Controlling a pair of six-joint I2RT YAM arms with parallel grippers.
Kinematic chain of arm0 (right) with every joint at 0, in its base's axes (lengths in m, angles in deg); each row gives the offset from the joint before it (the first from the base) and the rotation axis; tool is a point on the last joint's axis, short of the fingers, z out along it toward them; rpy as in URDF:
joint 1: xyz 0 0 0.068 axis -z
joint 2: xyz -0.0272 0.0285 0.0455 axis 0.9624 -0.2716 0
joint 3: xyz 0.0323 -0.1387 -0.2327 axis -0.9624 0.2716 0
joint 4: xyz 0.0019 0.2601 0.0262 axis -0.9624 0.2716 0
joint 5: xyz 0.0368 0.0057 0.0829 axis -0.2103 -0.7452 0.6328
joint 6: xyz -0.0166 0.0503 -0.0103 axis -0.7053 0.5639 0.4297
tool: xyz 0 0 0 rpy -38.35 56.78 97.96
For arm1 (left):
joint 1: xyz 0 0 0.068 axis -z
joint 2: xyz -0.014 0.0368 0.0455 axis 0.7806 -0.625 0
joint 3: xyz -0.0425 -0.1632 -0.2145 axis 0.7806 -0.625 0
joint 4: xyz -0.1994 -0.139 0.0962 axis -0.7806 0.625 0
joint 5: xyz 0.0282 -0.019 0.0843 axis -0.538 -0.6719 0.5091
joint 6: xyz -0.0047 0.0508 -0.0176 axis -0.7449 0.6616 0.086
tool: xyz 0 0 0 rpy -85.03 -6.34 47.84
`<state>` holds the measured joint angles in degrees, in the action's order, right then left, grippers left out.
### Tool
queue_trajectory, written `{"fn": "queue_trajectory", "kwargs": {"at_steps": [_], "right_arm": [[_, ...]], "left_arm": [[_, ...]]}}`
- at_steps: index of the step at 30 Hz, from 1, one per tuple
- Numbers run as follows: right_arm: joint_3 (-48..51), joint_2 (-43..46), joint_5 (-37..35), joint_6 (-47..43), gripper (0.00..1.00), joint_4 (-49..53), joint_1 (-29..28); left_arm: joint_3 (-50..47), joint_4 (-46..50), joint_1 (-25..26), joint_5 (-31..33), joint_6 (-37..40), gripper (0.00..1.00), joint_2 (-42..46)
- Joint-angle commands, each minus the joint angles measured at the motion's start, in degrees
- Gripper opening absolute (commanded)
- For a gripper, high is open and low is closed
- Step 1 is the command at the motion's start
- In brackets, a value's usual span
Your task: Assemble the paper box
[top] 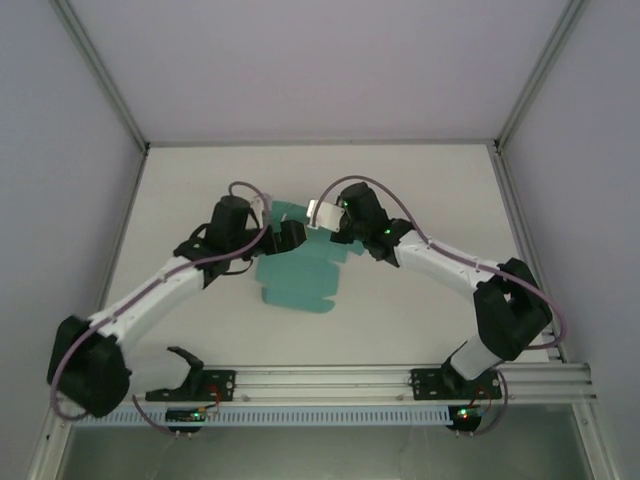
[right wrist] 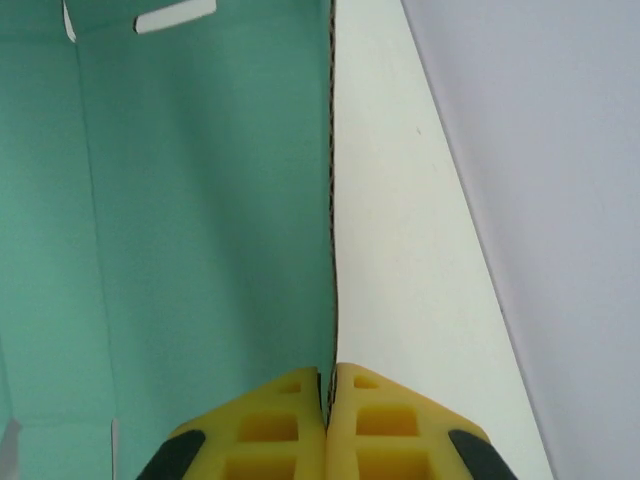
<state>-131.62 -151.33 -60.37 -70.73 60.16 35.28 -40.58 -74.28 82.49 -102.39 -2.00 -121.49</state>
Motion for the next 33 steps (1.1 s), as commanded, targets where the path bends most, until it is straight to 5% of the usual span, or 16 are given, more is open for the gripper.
{"fn": "queue_trajectory", "kwargs": {"at_steps": [1, 11, 21, 27, 33], "right_arm": [[0.4, -1.6, -2.3, 0.7, 0.00, 3.5, 0.6], [1.0, 0.1, -0.8, 1.0, 0.00, 4.0, 1.2], [0.3, 1.2, 8.2, 1.8, 0.00, 9.0, 2.9], [-2.2, -0.2, 13.0, 6.6, 0.00, 11.3, 6.7], [-2.3, -0.1, 16.3, 7.8, 0.00, 11.6, 7.7]], "left_arm": [[1.5, 6.8, 0.3, 3.4, -0.3, 0.99, 6.1], [-2.2, 21.4, -3.4, 17.9, -0.3, 1.00, 11.8], [-10.2, 5.9, -10.8, 20.1, 5.1, 1.00, 1.7], [-15.3, -10.3, -11.7, 2.5, 10.7, 0.91, -0.1], [-17.5, -16.5, -11.8, -1.6, 10.8, 0.77, -1.1]]}}
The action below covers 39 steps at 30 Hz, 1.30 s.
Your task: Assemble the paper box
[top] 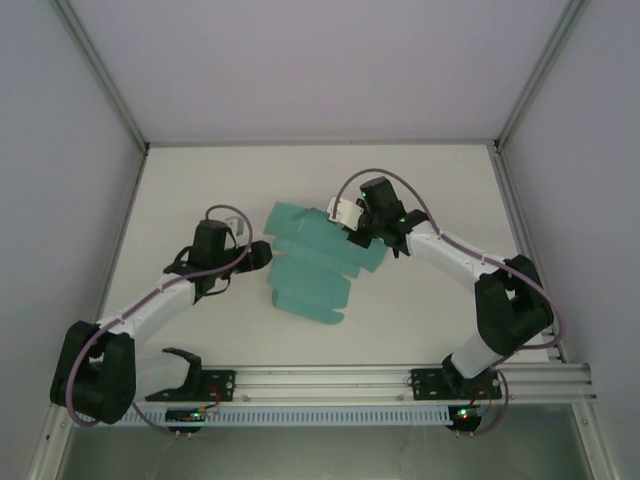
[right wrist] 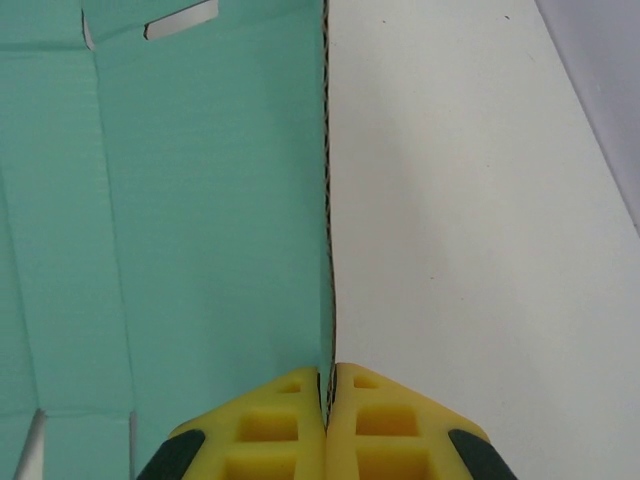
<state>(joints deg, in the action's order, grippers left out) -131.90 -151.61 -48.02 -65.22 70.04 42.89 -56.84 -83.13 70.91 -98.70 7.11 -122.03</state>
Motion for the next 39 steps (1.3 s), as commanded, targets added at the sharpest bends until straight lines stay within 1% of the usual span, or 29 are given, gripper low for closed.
{"fn": "queue_trajectory", "kwargs": {"at_steps": [1, 3, 7, 10, 12, 13, 14, 16, 18, 20, 22, 24, 25, 27, 29, 31, 32, 33, 35, 36, 37, 39], "right_arm": [[-2.0, 0.1, 4.1, 2.5, 0.00, 1.6, 0.1], [-3.0, -0.4, 4.5, 3.0, 0.00, 2.7, 0.1], [-3.6, -0.6, 6.2, 4.6, 0.00, 2.7, 0.2], [-3.8, -0.2, 4.5, 4.7, 0.00, 2.8, 0.1], [-3.8, -0.1, 5.7, 4.7, 0.00, 3.3, 0.2], [-3.9, -0.3, 6.3, 4.8, 0.00, 3.6, 0.2], [-4.2, -0.6, 6.0, 4.8, 0.00, 3.7, 0.2], [-4.7, -1.1, 4.7, 4.8, 0.00, 3.9, 0.0], [-4.6, -1.0, 5.2, 4.9, 0.00, 4.0, 0.0], [-4.7, -0.9, 6.8, 4.9, 0.00, 4.8, 0.1], [-5.0, -1.2, 5.5, 5.0, 0.00, 4.6, 0.1], [-5.5, -1.7, 4.4, 5.2, 0.00, 5.3, 0.0], [-5.5, -1.9, 4.5, 5.3, 0.00, 5.3, 0.0], [-5.5, -2.4, 4.0, 5.6, 0.00, 5.6, -0.2], [-7.4, -2.6, 3.3, 5.6, 0.00, 5.6, -0.4], [-7.5, -2.6, 3.7, 6.1, 0.00, 5.6, -0.6], [-7.7, -2.6, 5.3, 7.0, 0.00, 6.2, -0.6], [-8.2, -2.7, 6.8, 7.9, 0.00, 7.2, -0.5], [-9.4, -3.1, 7.3, 9.0, 0.00, 8.8, 0.0], [-9.6, -3.1, 7.3, 9.2, 0.00, 9.3, 0.3], [-9.8, -3.1, 7.9, 9.4, 0.00, 9.6, 0.8], [-9.9, -3.1, 10.4, 10.0, 0.00, 10.1, 2.0]], "left_arm": [[-1.4, -8.8, -0.1, -6.1, 1.5, 0.76, -0.9], [-0.7, -9.6, -0.2, -7.1, 1.3, 0.73, -2.1], [0.4, -13.0, -0.1, -10.1, 0.9, 0.59, -5.5], [2.0, -12.7, -0.1, -10.8, 1.1, 0.46, -7.6], [2.4, -13.7, -0.1, -11.8, 1.3, 0.39, -8.4], [2.4, -14.3, -0.1, -12.6, 1.4, 0.31, -8.8], [2.5, -14.9, 0.0, -13.4, 1.7, 0.28, -9.0], [1.9, -16.2, 0.1, -13.5, 1.9, 0.27, -8.6], [0.9, -17.7, 0.2, -12.3, 2.1, 0.27, -7.7], [0.7, -17.2, 0.2, -11.0, 2.4, 0.20, -7.1], [0.6, -17.6, 0.5, -11.6, 2.9, 0.13, -6.6], [0.7, -16.9, 2.2, -10.3, 4.6, 0.07, -5.9], [1.0, -15.6, 3.6, -8.1, 6.1, 0.04, -5.4], [2.2, -11.4, 7.8, -0.2, 9.6, 0.03, -4.3], [2.6, -9.7, 11.0, 5.0, 11.7, 0.03, -3.6], [3.0, -9.3, 12.9, 7.5, 12.6, 0.05, -3.4], [3.4, -8.5, 13.5, 8.7, 12.6, 0.06, -3.6], [3.9, -8.0, 13.7, 9.2, 12.5, 0.06, -3.8], [3.7, -7.9, 13.7, 10.7, 11.4, 0.07, -3.6], [3.3, -7.7, 13.6, 12.3, 10.1, 0.10, -3.2], [2.7, -7.7, 13.4, 13.4, 9.0, 0.16, -2.7], [1.0, -8.4, 12.7, 13.1, 7.7, 0.22, -1.1]]}}
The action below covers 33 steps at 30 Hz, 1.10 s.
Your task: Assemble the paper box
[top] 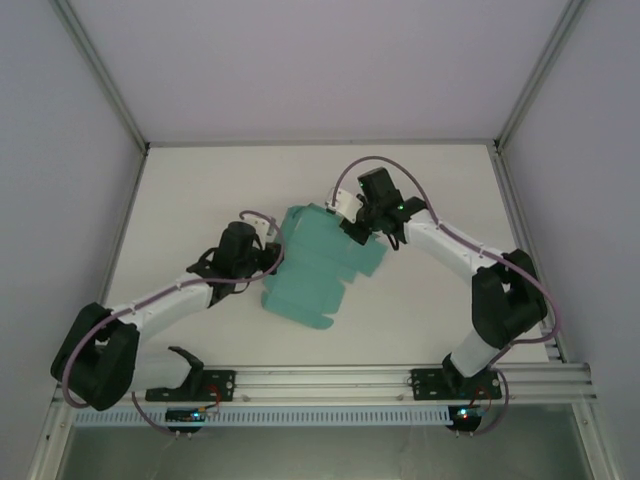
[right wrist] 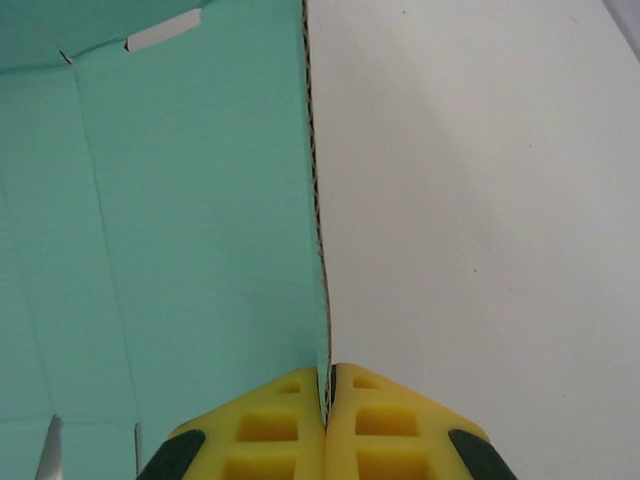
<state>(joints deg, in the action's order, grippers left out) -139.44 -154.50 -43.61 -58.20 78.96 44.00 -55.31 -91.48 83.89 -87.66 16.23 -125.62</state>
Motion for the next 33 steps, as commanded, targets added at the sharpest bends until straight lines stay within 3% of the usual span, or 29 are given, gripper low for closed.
{"fn": "queue_trajectory", "kwargs": {"at_steps": [1, 8, 12, 16, 21, 27, 29, 32, 33], "right_arm": [[-2.4, -0.3, 8.1, 3.2, 0.00, 1.5, 1.6], [-2.9, 0.7, 17.4, 2.1, 0.00, 5.4, 2.9], [-3.6, 1.1, 21.0, 1.2, 0.00, 7.8, 3.1], [-4.1, 1.1, 23.7, -0.2, 0.00, 9.9, 3.6], [-5.4, 0.9, 26.5, 0.1, 0.00, 11.6, 4.7], [-5.7, 0.7, 28.5, 0.3, 0.00, 12.3, 5.7], [-5.8, 0.5, 28.9, 0.4, 0.00, 12.4, 5.9], [-6.0, 0.2, 29.0, 0.7, 0.00, 12.5, 6.0], [-6.3, -0.1, 28.7, 1.4, 0.00, 12.3, 6.3]], "left_arm": [[-2.0, -1.2, -0.6, 1.2, -1.7, 0.22, 3.7], [-10.2, -9.4, -3.2, -4.3, -3.7, 0.44, 13.9], [-11.5, -8.9, -6.8, -6.6, -5.5, 0.47, 17.5], [-12.4, -11.8, -11.2, -13.9, -7.2, 0.49, 18.6], [-12.0, -13.0, -12.2, -18.7, -6.0, 0.46, 18.7], [-12.3, -12.4, -13.0, -19.5, -5.8, 0.39, 17.5], [-12.3, -12.4, -13.2, -19.1, -5.8, 0.28, 16.9], [-12.4, -13.9, -13.3, -18.8, -5.8, 0.00, 16.4], [-12.7, -14.7, -13.3, -18.7, -5.7, 0.00, 16.5]]}}
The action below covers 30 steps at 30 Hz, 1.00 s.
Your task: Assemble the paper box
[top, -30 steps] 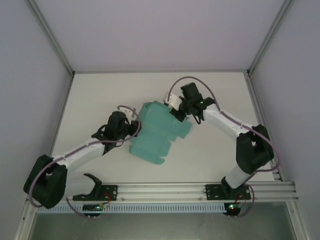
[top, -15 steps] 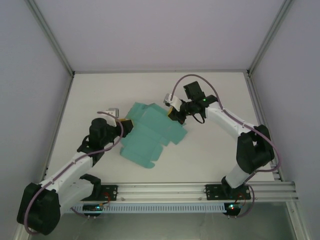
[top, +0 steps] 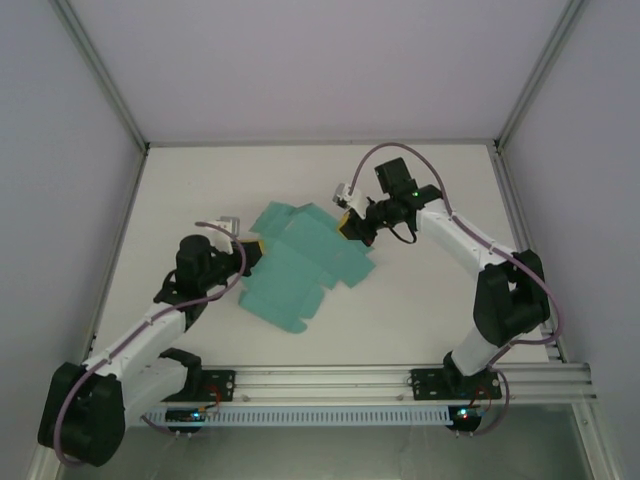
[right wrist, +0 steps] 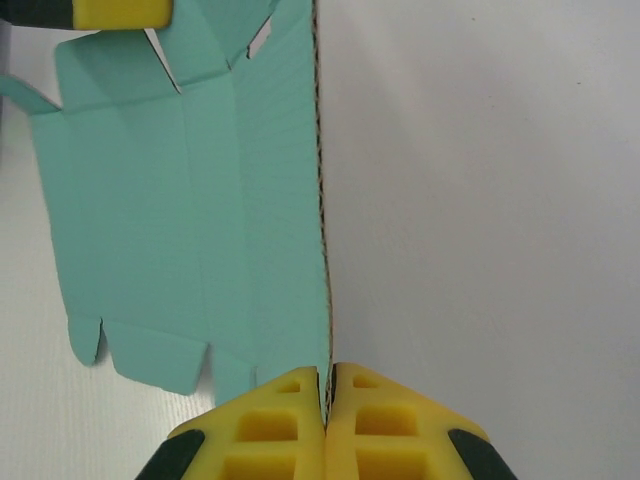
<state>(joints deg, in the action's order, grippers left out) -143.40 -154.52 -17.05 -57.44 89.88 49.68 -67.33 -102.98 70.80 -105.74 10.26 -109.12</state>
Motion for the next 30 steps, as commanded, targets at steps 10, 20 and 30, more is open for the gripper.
{"fn": "queue_trajectory", "kwargs": {"at_steps": [10, 20, 30], "right_arm": [[-7.6, -6.5, 5.7, 13.2, 0.00, 0.7, 7.9], [-9.7, -6.7, -4.1, 14.4, 0.00, 1.0, 2.9], [-9.9, -5.1, -11.0, 16.7, 0.00, 0.6, 0.0]], "left_arm": [[-5.4, -8.4, -0.3, -3.3, 0.5, 0.00, 2.2], [2.2, 4.7, 14.5, 17.5, 15.5, 0.00, 0.3], [10.5, 5.8, 25.5, 29.6, 21.8, 0.07, -14.7]]}}
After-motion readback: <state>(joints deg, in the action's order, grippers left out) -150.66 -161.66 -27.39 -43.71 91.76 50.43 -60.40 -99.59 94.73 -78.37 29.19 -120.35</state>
